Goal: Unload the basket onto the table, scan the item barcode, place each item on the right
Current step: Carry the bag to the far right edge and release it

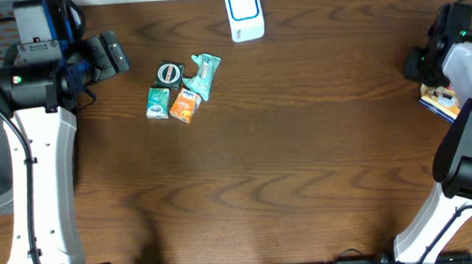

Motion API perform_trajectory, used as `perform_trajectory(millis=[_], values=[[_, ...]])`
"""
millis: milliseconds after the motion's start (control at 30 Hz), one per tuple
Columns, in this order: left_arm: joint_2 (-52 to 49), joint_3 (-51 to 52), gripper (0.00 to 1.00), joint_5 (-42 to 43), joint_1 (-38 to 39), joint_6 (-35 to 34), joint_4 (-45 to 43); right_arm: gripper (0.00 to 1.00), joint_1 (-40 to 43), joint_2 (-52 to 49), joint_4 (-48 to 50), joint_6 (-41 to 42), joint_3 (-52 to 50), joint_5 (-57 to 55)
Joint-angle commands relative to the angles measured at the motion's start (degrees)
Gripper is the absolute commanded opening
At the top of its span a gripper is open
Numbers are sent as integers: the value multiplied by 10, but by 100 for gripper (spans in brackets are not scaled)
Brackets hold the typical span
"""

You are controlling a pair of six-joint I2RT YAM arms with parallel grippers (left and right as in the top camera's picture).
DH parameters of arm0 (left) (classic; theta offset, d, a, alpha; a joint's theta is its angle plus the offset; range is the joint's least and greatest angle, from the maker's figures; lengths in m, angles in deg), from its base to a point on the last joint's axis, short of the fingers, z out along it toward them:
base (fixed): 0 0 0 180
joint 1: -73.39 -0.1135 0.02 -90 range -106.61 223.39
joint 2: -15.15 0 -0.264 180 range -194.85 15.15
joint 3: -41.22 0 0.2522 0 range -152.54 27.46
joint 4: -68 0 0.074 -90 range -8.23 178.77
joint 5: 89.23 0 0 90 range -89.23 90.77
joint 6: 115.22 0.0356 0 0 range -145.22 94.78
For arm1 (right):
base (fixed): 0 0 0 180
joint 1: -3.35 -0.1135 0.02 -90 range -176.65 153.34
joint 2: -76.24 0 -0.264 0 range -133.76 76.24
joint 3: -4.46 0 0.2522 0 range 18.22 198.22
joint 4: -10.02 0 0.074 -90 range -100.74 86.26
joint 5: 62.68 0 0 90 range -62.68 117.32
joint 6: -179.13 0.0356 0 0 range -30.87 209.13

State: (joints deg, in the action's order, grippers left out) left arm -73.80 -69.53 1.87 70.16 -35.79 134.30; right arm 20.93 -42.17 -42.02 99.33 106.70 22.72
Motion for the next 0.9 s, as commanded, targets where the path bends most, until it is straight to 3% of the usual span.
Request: perform_trajectory(millis=[0, 367, 667, 867], values=[[-3, 2, 98, -7, 0, -5, 2, 31, 8, 2, 37, 5, -40, -24], [-3, 2, 98, -7, 0, -5, 2, 33, 66, 0, 27, 30, -49, -118], [-3, 2, 98, -7, 0, -5, 2, 22, 57, 0, 25, 22, -41, -7], [-3, 2, 98, -7, 0, -5, 2, 29, 35, 0, 1, 26, -41, -11]])
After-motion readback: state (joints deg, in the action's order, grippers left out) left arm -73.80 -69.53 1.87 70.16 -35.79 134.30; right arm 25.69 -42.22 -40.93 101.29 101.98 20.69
